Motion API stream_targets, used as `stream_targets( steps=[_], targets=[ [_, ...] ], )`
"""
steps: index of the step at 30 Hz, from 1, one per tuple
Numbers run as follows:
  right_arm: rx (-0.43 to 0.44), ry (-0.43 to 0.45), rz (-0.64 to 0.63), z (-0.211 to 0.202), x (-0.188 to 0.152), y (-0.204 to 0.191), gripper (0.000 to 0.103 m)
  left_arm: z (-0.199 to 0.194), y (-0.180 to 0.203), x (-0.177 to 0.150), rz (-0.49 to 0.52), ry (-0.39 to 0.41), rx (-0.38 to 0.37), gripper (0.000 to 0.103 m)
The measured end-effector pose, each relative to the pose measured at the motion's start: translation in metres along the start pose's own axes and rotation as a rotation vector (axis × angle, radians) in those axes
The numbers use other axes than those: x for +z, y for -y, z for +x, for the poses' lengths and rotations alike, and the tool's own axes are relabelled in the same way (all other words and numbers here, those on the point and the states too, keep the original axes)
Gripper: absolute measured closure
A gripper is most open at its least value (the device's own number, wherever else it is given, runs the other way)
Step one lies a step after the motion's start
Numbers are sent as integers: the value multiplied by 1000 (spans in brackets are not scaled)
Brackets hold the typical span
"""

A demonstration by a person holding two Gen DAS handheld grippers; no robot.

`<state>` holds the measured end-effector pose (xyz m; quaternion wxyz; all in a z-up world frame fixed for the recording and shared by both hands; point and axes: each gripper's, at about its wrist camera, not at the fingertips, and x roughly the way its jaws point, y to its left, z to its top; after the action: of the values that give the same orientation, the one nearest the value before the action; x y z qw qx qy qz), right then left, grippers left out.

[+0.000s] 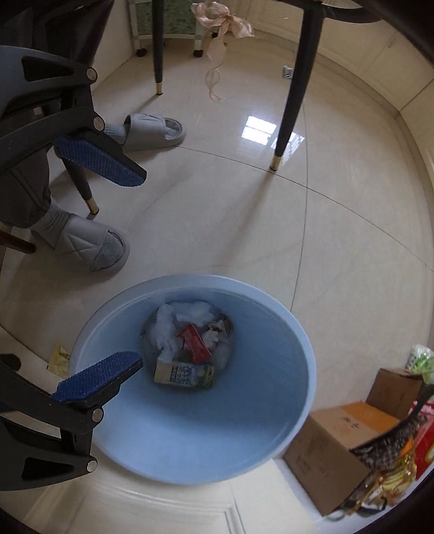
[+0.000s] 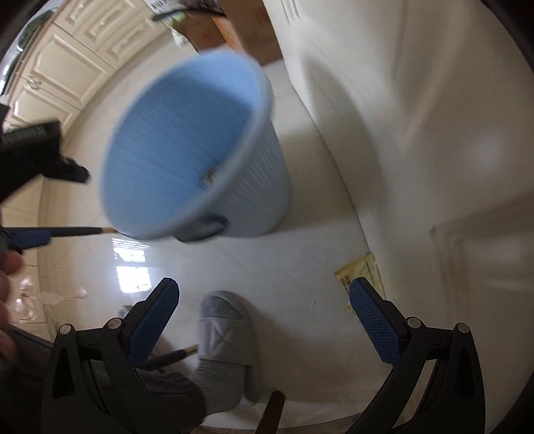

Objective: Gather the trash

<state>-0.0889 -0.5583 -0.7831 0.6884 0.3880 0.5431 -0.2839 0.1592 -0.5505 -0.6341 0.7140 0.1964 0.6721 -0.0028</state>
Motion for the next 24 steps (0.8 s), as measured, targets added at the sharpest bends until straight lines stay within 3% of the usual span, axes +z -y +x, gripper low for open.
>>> stream_targets(
  steps=[9,13,16,18,22,24],
  targets=[
    [-185,-94,139,131,-52,62,0,112,16,1,-24,-76,105,10],
    [-268,-120,45,169,-56,69,0,149,16,0,-30,-113,93,16],
    [-292,-139,-16,186,-54,72,2,171,16,-3,-53,-157,68,31],
    [-303,-150,-50,195,-52,74,3,190,16,-7,-80,-188,54,49],
    [-305,-169,-100,209,-48,80,14,217,17,-9,-81,-194,28,63],
    [-312,-191,-125,216,-43,81,18,231,23,-8,-67,-192,8,82]
  ],
)
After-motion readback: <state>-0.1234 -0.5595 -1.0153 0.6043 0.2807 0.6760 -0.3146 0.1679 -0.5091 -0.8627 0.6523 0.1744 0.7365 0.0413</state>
